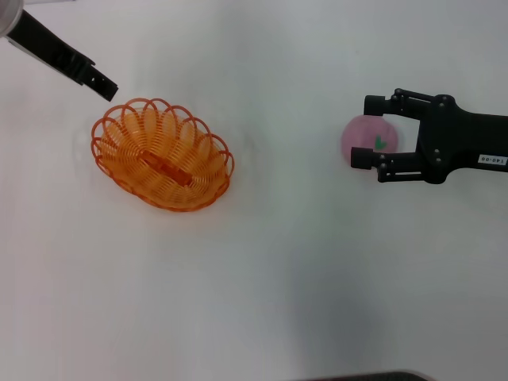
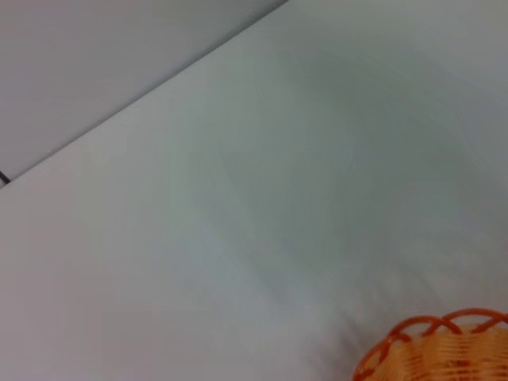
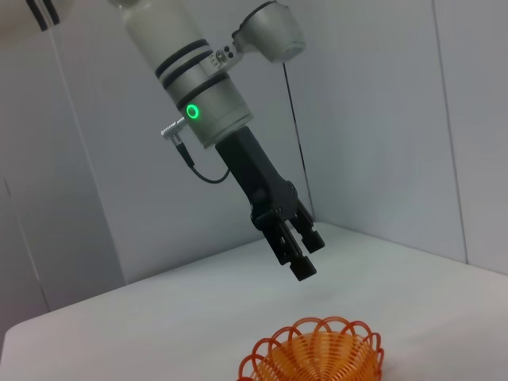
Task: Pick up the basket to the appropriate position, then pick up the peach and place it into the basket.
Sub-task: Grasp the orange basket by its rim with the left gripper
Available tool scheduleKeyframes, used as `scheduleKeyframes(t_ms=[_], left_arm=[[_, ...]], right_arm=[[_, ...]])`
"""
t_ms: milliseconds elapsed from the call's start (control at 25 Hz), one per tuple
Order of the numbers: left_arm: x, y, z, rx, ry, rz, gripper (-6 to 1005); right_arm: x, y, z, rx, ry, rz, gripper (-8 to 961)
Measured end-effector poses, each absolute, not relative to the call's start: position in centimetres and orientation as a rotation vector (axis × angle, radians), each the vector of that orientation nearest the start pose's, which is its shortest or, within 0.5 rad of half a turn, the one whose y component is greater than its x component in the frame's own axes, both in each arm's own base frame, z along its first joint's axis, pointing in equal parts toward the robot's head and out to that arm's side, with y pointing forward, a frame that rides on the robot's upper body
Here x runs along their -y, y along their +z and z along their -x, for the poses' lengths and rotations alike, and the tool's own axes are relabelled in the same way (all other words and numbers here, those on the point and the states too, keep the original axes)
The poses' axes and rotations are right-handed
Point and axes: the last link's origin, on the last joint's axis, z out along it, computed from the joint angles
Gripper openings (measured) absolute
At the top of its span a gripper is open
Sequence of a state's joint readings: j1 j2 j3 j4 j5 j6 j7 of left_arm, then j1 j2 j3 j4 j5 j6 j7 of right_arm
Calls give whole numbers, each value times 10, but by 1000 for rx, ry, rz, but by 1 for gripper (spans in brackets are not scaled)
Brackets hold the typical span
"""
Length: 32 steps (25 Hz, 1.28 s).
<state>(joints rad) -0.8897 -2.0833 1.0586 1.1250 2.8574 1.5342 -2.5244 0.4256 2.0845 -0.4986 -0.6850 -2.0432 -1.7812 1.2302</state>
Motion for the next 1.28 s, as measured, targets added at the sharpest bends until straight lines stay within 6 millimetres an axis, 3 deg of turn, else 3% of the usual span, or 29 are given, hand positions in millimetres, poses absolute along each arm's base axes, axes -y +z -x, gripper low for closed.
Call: scheduleKeyframes(t_ms=[200, 720, 1280], left_arm=[[-419, 27, 167, 943, 500, 2408, 860], [-422, -23, 210, 973, 542, 2399, 857], [-419, -26, 214, 980, 547, 2402, 828]], right_arm=[[-285, 21, -286, -535, 863, 2684, 943], [-284, 16, -286, -526, 869, 2684, 943], [-284, 15, -286, -535, 876, 2684, 944]])
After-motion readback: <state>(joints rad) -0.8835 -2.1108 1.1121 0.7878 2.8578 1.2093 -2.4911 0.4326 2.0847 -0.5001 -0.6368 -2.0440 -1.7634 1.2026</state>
